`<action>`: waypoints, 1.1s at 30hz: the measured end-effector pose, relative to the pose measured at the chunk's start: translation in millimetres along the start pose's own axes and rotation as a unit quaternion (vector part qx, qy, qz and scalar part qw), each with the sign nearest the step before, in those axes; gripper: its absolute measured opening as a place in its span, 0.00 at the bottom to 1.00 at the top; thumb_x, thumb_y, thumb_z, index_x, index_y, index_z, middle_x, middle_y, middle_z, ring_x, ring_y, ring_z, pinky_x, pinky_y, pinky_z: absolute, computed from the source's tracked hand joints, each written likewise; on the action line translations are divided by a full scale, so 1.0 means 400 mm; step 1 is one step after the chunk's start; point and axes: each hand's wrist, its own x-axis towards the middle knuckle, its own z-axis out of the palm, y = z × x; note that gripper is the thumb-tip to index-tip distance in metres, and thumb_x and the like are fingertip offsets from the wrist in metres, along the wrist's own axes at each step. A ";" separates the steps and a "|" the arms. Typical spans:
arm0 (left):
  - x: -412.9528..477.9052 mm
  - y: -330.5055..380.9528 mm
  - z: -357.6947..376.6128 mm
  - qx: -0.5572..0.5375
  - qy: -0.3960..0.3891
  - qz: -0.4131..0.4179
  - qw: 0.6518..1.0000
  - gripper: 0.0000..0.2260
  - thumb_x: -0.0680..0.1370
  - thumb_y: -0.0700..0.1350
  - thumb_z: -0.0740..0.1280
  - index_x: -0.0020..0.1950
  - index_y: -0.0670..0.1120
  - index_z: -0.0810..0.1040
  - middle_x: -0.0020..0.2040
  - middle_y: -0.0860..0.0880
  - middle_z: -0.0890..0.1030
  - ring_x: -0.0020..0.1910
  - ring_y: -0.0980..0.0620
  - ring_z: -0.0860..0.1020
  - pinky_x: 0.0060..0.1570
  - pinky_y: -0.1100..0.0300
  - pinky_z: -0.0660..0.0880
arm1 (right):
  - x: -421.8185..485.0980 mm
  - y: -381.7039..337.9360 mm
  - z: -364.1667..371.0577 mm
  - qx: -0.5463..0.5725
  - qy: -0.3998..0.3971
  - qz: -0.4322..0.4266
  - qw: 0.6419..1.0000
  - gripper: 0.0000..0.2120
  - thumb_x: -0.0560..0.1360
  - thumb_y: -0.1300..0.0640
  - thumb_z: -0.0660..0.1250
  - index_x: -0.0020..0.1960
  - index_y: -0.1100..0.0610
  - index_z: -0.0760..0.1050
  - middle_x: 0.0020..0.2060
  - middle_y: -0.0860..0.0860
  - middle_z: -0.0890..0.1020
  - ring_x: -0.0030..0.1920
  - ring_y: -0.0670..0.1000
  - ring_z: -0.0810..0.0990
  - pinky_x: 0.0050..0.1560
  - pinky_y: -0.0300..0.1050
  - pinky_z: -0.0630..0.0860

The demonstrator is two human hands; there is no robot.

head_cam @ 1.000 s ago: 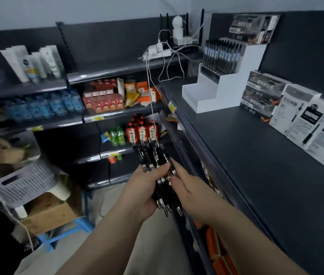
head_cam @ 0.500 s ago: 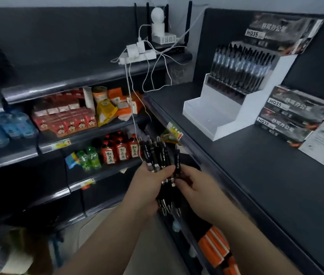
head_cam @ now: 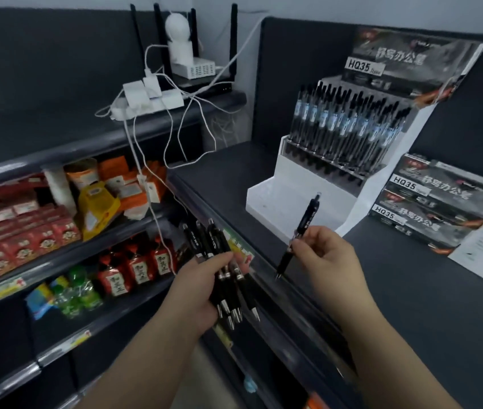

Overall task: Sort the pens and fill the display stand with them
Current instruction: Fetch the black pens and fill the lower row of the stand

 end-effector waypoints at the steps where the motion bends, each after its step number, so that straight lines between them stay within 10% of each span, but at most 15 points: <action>1: 0.025 0.019 0.009 0.005 0.003 0.003 1.000 0.06 0.77 0.36 0.64 0.46 0.35 0.79 0.35 0.43 0.83 0.32 0.51 0.83 0.26 0.61 0.77 | 0.035 -0.005 0.001 -0.002 0.013 -0.006 1.000 0.03 0.75 0.58 0.67 0.43 0.51 0.76 0.34 0.44 0.80 0.33 0.43 0.76 0.36 0.33 0.73; 5: 0.105 0.091 0.035 0.001 0.004 0.004 1.000 0.07 0.78 0.37 0.63 0.47 0.34 0.79 0.33 0.42 0.82 0.30 0.50 0.82 0.25 0.59 0.77 | 0.157 -0.031 0.019 -0.032 0.054 -0.036 0.997 0.01 0.76 0.55 0.65 0.46 0.51 0.76 0.39 0.48 0.81 0.42 0.50 0.80 0.45 0.46 0.76; 21: 0.439 0.221 0.072 0.045 -0.067 -0.037 0.996 0.07 0.76 0.35 0.66 0.53 0.37 0.77 0.41 0.45 0.83 0.34 0.51 0.84 0.27 0.60 0.77 | 0.404 -0.061 0.125 -0.195 0.209 -0.081 0.955 0.11 0.77 0.55 0.65 0.57 0.57 0.75 0.43 0.43 0.80 0.42 0.41 0.76 0.37 0.21 0.68; 28: 0.567 0.279 0.100 0.118 -0.150 -0.088 0.978 0.02 0.75 0.36 0.66 0.45 0.40 0.79 0.35 0.47 0.84 0.35 0.52 0.84 0.34 0.56 0.76 | 0.428 -0.070 0.196 -0.289 0.240 -0.024 0.927 0.13 0.77 0.54 0.65 0.60 0.56 0.75 0.47 0.48 0.83 0.47 0.48 0.81 0.47 0.39 0.74; 33: 0.614 0.292 0.105 0.160 -0.203 -0.127 0.958 0.02 0.75 0.37 0.67 0.46 0.40 0.79 0.35 0.47 0.84 0.36 0.52 0.84 0.33 0.57 0.76 | 0.431 -0.052 0.238 -0.305 0.256 0.028 0.917 0.08 0.77 0.56 0.64 0.54 0.54 0.78 0.33 0.37 0.74 0.33 0.35 0.72 0.34 0.25 0.67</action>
